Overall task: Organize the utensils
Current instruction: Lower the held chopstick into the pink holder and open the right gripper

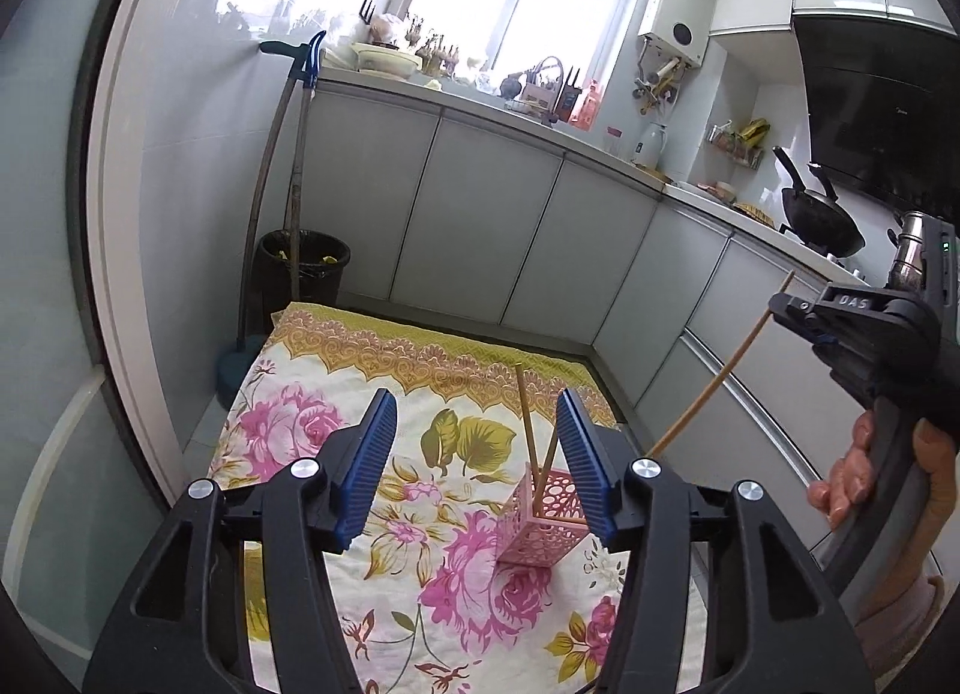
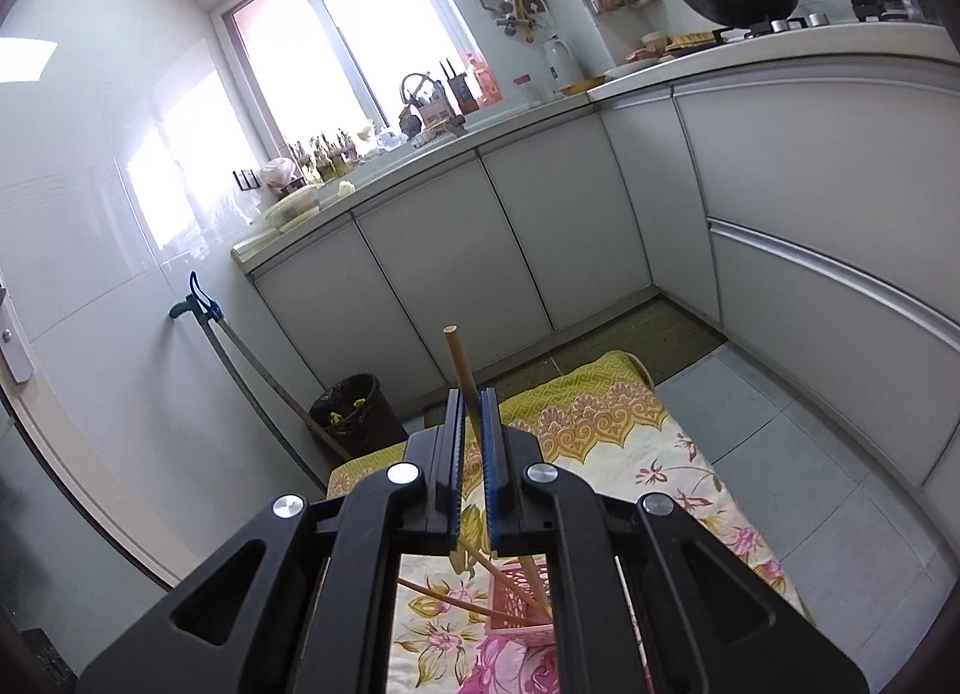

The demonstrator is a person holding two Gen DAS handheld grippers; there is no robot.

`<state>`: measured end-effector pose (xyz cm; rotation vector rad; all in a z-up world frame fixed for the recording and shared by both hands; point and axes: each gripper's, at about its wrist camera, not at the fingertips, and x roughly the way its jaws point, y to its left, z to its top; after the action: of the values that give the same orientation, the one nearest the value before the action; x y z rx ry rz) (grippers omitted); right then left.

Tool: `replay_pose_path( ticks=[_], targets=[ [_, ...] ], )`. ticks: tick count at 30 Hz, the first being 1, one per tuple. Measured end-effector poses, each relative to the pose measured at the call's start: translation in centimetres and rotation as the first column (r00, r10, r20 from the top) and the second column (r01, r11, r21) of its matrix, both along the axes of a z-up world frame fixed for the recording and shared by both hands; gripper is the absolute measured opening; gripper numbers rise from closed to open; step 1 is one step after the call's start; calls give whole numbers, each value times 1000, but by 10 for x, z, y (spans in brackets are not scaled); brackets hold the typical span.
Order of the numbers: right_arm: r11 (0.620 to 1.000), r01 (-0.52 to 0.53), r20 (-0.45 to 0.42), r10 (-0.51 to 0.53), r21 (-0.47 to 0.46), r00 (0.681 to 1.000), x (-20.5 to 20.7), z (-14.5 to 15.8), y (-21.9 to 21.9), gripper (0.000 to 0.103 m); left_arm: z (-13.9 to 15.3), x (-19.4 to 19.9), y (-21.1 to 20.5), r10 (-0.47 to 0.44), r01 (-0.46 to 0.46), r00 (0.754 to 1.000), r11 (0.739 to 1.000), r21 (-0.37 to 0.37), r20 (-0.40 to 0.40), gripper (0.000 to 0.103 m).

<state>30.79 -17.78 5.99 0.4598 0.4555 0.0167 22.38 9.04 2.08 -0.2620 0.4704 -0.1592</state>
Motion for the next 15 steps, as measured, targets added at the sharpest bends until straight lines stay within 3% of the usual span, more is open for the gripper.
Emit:
replay_pose_path(
  ticks=[9,14,15],
  targets=[
    [1000,-20,-73,19,-15,997,35,-56,24,6,-11,8,10,-10,10,999,1000,-10,-36,52],
    [1000,-9,-64,10,21,998,25,-59,17,8,-8,5,13,-5,5,999,1000,-14,-32,53],
    [999,-3,-52,4,32,999,20,-56,13,12,-9,5,13,-9,9,999,1000,-15,-33,55]
  ],
)
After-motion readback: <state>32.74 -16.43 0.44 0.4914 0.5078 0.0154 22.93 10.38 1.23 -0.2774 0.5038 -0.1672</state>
